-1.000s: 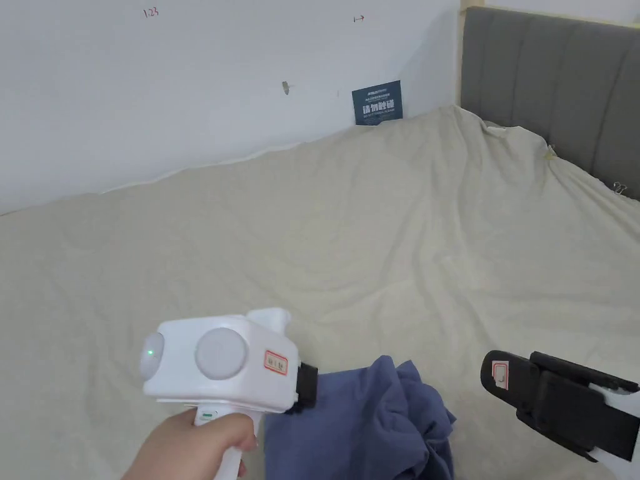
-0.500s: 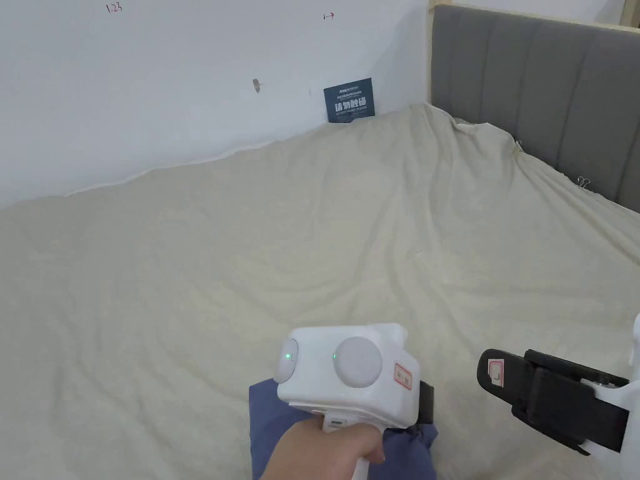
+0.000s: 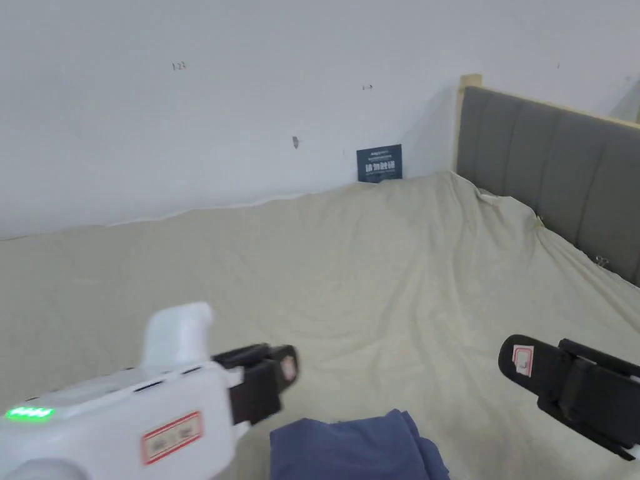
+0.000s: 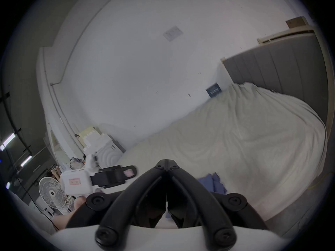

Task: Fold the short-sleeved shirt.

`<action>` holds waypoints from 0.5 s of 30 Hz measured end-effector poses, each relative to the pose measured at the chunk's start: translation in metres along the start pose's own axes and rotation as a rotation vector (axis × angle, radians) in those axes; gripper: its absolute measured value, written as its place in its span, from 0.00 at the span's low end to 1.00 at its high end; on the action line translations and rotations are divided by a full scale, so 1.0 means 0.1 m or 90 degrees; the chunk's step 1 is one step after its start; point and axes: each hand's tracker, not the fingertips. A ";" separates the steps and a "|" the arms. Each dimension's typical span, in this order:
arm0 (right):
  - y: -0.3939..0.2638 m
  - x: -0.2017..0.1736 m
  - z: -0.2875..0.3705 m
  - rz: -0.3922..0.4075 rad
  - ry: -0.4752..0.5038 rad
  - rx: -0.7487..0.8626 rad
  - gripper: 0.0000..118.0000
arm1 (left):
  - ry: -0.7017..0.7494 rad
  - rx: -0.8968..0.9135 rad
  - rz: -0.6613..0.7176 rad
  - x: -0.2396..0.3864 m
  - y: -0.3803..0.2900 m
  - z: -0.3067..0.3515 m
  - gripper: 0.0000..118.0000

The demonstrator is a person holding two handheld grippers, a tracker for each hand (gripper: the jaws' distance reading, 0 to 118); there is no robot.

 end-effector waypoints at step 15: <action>-0.85 -0.38 -0.03 0.414 -0.266 0.268 0.01 | 0.463 0.282 -0.144 -0.42 -0.98 0.94 0.00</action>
